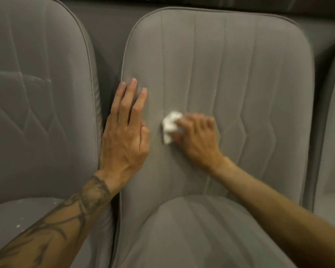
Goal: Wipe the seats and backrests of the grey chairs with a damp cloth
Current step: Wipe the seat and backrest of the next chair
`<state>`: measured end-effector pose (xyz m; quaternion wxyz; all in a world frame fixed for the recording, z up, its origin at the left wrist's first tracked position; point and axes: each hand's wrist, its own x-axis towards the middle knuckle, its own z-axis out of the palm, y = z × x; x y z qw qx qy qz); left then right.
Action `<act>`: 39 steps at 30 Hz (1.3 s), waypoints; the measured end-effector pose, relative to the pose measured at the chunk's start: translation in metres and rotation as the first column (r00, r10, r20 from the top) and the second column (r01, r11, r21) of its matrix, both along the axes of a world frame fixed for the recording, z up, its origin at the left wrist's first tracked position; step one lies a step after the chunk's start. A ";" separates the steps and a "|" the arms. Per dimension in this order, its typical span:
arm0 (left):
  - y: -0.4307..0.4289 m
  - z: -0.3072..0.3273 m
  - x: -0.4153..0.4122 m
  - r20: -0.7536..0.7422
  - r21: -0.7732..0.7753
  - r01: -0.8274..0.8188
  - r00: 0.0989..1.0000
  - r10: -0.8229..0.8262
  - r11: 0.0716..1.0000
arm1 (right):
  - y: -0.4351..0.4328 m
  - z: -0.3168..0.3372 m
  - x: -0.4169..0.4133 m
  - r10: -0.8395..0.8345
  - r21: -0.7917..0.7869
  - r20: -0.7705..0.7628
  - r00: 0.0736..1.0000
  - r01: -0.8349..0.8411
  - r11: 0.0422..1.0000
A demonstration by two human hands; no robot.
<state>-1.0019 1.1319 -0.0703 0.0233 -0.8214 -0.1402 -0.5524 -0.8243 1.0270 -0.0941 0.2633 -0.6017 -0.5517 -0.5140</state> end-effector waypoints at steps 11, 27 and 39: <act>0.002 0.000 0.001 0.010 0.009 -0.009 1.000 0.009 1.000 | -0.031 -0.056 -0.012 -0.076 -0.127 -0.032 0.997 0.071 0.989; -0.002 0.001 0.001 0.008 0.008 -0.017 1.000 0.017 1.000 | -0.027 -0.093 -0.037 -0.032 -0.189 -0.100 0.994 0.013 0.982; -0.007 0.004 0.000 0.000 0.000 -0.025 1.000 0.025 1.000 | -0.021 -0.116 -0.073 0.033 -0.140 -0.343 0.939 -0.085 0.986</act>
